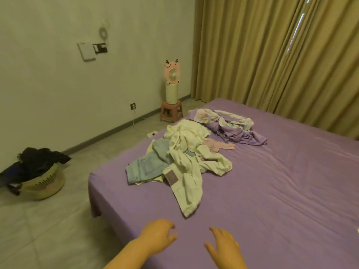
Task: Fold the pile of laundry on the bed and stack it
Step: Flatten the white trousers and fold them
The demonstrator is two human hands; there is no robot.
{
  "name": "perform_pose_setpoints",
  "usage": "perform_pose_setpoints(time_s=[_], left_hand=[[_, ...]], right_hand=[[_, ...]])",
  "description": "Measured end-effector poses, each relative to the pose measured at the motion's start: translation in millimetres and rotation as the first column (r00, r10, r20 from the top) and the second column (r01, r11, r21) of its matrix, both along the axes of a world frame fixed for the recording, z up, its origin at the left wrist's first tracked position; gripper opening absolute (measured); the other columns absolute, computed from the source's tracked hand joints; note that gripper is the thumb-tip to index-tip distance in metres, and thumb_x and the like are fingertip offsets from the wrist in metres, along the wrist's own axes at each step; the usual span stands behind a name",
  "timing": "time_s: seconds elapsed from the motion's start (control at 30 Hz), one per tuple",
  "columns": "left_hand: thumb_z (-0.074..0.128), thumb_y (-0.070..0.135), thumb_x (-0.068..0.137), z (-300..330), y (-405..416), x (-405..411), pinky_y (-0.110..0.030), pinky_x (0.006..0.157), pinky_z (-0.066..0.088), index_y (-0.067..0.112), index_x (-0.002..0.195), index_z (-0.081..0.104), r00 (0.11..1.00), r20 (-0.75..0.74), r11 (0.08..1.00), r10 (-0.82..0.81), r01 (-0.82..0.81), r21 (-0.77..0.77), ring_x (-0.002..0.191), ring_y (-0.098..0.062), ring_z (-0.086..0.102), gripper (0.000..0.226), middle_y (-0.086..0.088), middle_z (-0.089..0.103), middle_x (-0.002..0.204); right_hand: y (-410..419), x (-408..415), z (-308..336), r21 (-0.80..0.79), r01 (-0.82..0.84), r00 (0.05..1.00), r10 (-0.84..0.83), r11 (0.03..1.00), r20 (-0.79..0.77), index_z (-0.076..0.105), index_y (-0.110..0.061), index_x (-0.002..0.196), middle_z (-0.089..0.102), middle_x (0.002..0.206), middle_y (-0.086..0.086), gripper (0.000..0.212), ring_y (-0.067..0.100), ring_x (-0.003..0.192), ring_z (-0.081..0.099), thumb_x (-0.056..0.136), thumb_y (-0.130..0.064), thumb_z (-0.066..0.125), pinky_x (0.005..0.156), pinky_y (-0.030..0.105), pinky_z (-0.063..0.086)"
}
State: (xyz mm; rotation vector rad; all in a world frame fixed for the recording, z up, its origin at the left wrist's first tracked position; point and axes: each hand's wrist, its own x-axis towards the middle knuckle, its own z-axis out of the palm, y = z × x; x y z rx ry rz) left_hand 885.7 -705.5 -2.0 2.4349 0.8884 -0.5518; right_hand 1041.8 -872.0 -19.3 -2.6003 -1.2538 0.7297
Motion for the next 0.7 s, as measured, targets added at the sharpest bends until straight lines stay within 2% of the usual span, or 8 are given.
perform_pose_setpoints(time_s=[0.07,0.2,0.33,0.5,0.63,0.7], left_hand=[[0.043,0.045,0.098,-7,9,-11,-0.034,0.105,0.038,0.024,0.142,0.041,1.000,0.014,1.000,0.024,-0.024,-0.004,0.128,-0.020,0.045,0.049,-0.001,0.044,0.142],[0.042,0.043,0.099,-26,37,-22,-0.034,0.108,0.034,0.022,0.143,0.038,0.999,-0.032,0.998,0.042,-0.044,-0.051,0.130,-0.021,0.043,0.049,-0.002,0.042,0.144],[0.042,0.044,0.099,-47,89,-7,-0.034,0.108,0.033,0.022,0.144,0.038,0.998,-0.057,0.999,0.021,-0.023,-0.047,0.132,-0.022,0.041,0.050,-0.003,0.040,0.145],[0.041,0.040,0.100,-85,182,45,-0.035,0.110,0.030,0.019,0.148,0.031,0.995,-0.091,0.999,-0.049,0.047,-0.025,0.136,-0.025,0.034,0.054,-0.006,0.032,0.151],[0.040,0.036,0.100,-114,250,97,-0.041,0.113,0.026,0.019,0.152,0.019,0.979,-0.138,0.989,-0.151,0.150,-0.017,0.141,-0.029,0.025,0.058,-0.010,0.017,0.158],[0.042,0.035,0.100,-127,276,122,-0.042,0.113,0.027,0.020,0.153,0.015,0.979,-0.104,0.984,-0.176,0.176,-0.008,0.143,-0.030,0.021,0.061,-0.011,0.011,0.159]], right_hand=[[13,-1,-9,-0.007,-0.032,0.999,0.032,0.999,-0.013,0.016,-0.032,0.150,0.021,0.155,-0.008,0.062,0.010,0.142,0.022,0.096,-0.049,0.042,0.112,0.026,0.025],[35,-8,-28,-0.124,-0.080,0.994,0.070,0.989,-0.088,0.014,-0.031,0.150,0.013,0.158,-0.002,0.064,0.015,0.144,0.018,0.096,-0.048,0.043,0.114,0.031,0.025],[67,3,-43,-0.201,-0.094,0.994,0.080,0.975,-0.077,0.014,-0.033,0.150,0.007,0.159,0.000,0.066,0.017,0.144,0.016,0.094,-0.049,0.046,0.114,0.033,0.025],[118,36,-67,-0.317,-0.044,0.998,0.025,0.947,-0.062,0.009,-0.038,0.150,-0.006,0.160,0.002,0.069,0.021,0.146,0.008,0.094,-0.048,0.046,0.115,0.039,0.024],[164,58,-83,-0.391,-0.046,0.993,-0.002,0.919,-0.121,0.009,-0.037,0.151,-0.014,0.159,0.005,0.069,0.027,0.147,0.002,0.094,-0.053,0.044,0.115,0.042,0.024],[192,70,-92,-0.380,-0.048,0.989,-0.009,0.924,-0.146,0.007,-0.038,0.151,-0.016,0.159,0.004,0.071,0.028,0.147,0.000,0.093,-0.058,0.043,0.113,0.041,0.027]])
